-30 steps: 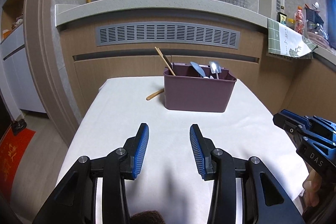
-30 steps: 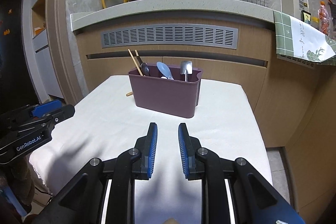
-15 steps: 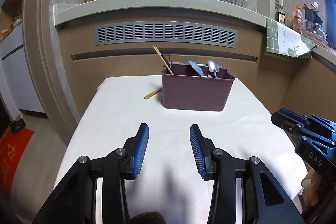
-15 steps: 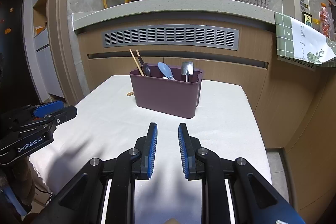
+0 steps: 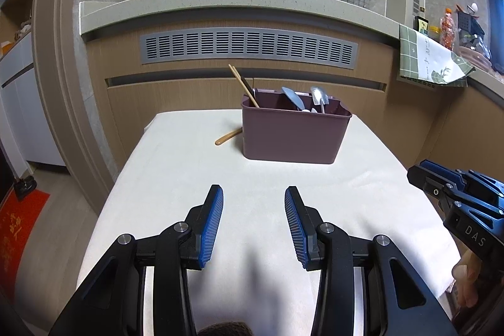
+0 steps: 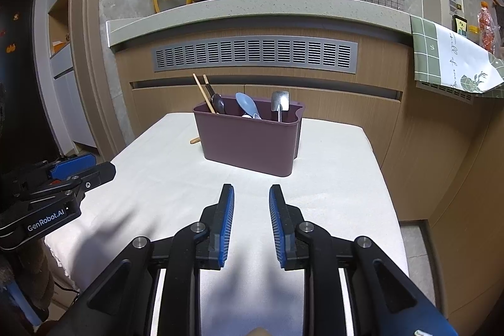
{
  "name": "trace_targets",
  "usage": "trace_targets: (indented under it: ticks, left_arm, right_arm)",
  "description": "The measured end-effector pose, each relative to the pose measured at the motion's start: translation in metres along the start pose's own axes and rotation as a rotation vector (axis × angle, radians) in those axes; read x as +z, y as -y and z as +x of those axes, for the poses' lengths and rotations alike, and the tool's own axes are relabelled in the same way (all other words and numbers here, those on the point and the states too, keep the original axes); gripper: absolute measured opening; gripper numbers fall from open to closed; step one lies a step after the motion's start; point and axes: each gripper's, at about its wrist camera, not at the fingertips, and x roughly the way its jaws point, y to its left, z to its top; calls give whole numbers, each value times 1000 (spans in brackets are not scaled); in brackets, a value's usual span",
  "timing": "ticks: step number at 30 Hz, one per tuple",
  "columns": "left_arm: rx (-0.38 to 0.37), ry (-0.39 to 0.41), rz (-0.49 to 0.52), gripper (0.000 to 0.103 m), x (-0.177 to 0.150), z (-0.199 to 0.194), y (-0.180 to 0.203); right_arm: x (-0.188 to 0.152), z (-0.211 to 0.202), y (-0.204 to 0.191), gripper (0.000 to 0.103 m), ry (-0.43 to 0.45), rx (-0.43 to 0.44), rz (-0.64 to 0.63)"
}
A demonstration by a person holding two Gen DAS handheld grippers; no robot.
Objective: Organize utensils
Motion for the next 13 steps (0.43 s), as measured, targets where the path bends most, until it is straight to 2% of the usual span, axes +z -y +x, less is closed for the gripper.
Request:
trace_targets:
  ticks: [13]
  left_arm:
    - [-19, -8, -15, 42, -3, 6, -6]
  right_arm:
    - [0, 1, 2, 24, -7, -5, 13]
